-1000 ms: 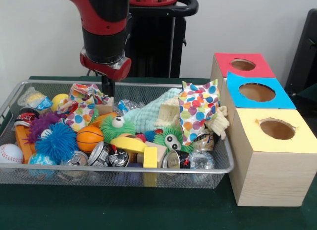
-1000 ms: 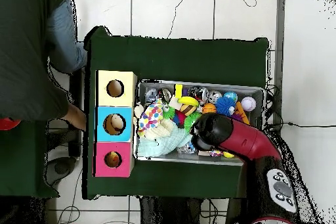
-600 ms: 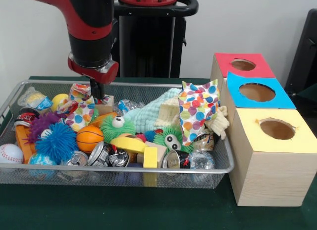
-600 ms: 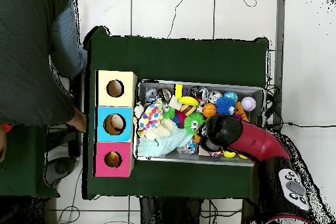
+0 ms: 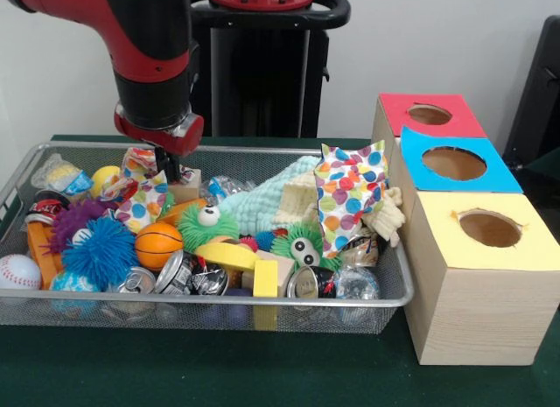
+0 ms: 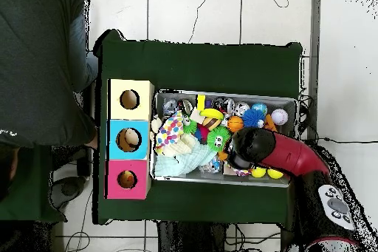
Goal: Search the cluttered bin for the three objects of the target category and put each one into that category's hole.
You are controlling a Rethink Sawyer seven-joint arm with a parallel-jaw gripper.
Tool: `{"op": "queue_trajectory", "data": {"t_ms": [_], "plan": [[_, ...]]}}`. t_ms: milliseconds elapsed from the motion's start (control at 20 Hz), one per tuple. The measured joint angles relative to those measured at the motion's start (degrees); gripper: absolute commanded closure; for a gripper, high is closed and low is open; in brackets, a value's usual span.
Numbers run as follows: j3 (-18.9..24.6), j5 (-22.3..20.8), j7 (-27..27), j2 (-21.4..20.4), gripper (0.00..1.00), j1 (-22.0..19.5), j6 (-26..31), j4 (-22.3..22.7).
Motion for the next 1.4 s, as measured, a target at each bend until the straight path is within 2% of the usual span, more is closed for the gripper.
{"op": "queue_trajectory", "data": {"t_ms": [350,900,1400], "plan": [[1.6,-2.7,0.0,-0.1,1.00,-1.9,1.4,-1.2],[3.5,-7.6,0.0,-1.4,1.00,-7.4,5.9,-3.8],[6.5,-12.4,0.0,2.7,1.00,-11.2,5.7,-8.2]]}}
